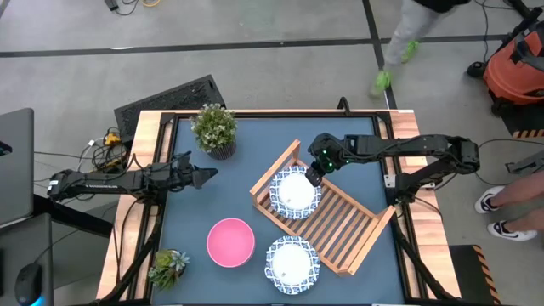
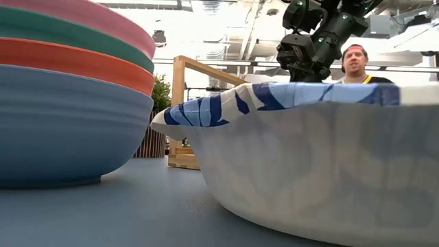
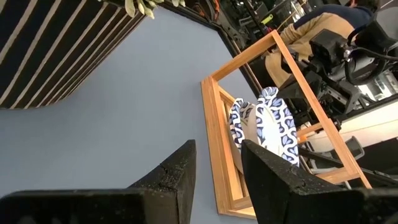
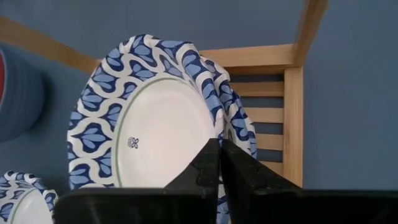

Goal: Place and stack bowls onto a shelf
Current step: Stack the blue patterned bowl on the top of the blue patterned bowl on the shelf

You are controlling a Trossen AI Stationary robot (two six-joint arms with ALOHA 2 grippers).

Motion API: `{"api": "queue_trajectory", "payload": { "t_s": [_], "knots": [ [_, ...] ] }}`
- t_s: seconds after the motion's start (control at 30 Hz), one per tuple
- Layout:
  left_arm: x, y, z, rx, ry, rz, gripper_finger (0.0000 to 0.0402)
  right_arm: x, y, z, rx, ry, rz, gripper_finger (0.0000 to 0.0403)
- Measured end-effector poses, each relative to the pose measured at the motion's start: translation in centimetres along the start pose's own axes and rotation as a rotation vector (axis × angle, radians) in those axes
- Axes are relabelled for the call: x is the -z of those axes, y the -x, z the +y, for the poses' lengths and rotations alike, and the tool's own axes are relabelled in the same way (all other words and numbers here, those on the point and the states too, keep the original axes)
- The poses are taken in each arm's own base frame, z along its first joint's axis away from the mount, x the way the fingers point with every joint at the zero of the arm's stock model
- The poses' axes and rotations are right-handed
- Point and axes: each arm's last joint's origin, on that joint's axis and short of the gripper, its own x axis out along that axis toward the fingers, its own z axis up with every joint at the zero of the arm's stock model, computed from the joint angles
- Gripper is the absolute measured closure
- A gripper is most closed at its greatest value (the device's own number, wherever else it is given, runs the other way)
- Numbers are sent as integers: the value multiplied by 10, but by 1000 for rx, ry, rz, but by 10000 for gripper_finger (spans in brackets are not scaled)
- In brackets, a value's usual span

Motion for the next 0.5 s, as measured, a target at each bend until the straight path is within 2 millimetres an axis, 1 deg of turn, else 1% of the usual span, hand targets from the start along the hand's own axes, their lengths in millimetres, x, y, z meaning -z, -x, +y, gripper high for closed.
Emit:
{"api": "queue_trajectory", "payload": {
  "t_s": [0.17, 0.5],
  "knots": [
    [0, 0, 0, 0, 0, 0, 289, 0, 0, 0, 2, -1, 3, 344],
    [0, 0, 0, 1, 0, -1, 289, -2, 1, -6, 20, -16, 0, 276]
  ]
}}
